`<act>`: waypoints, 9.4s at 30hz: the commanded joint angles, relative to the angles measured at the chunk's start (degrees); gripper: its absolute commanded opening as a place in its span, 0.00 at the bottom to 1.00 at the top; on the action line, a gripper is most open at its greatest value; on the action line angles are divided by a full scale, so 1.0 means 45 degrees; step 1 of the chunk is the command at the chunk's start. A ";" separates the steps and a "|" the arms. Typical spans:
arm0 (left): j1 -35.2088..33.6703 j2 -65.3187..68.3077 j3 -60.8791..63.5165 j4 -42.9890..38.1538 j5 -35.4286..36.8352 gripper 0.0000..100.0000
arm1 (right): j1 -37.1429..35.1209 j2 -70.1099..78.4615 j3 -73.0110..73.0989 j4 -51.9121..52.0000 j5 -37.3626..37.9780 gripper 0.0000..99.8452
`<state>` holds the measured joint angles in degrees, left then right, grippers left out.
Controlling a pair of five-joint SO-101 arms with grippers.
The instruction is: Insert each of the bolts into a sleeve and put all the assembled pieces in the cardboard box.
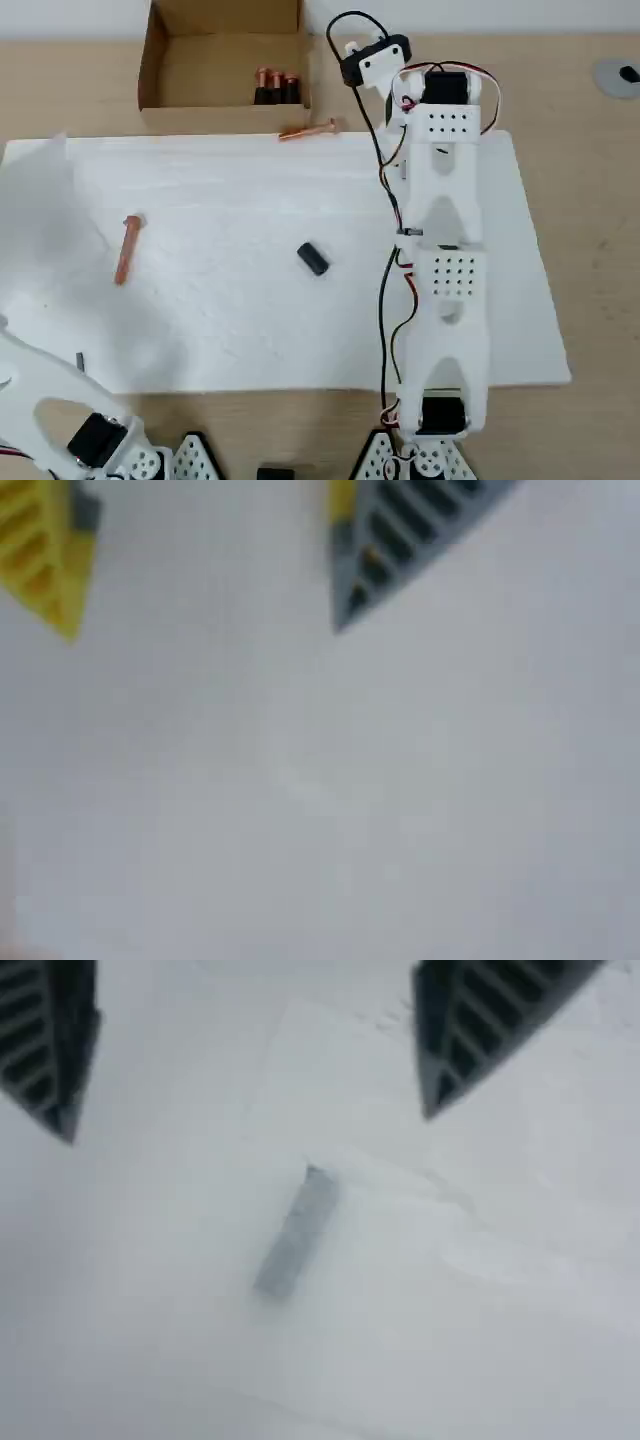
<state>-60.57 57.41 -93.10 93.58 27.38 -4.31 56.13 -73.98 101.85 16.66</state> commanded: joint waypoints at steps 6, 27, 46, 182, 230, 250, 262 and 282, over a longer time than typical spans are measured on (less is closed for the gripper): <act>0.0059 -0.0615 -0.0586 0.0020 0.0098 0.46 | -0.0147 -0.1260 0.0029 0.0137 0.0000 0.26; 0.4806 -0.8449 0.1328 0.1563 -0.5001 0.34 | -0.0186 -0.1241 0.0049 0.0137 -0.0059 0.26; 0.8459 -0.8586 1.6371 0.0684 -1.1448 0.25 | -0.0186 -0.1280 0.0928 0.0137 -0.0059 0.26; 1.0002 -1.9409 2.4850 -0.1895 -1.0999 0.01 | -0.1924 -0.5929 1.1028 -0.1074 0.1289 0.26; 1.0042 -2.4137 2.4967 -0.0742 -0.9612 0.01 | -0.4523 -0.9602 1.0383 -0.0039 -0.1915 0.17; 0.9983 -2.4254 2.4908 0.0469 -0.8869 0.01 | -0.6965 -0.6007 0.8645 -0.1934 -1.0335 0.20; 0.9983 -2.4254 2.4889 0.0508 -0.8908 0.01 | -0.6242 -0.4015 0.7844 -0.1856 -1.0237 0.20; 0.9983 -2.4254 2.4889 0.0508 -0.8947 0.01 | -0.5753 -0.1299 0.6418 -0.2501 -0.8850 0.07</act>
<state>-15.82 -50.64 19.60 95.52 -12.70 -29.63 49.01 -40.66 91.03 -26.42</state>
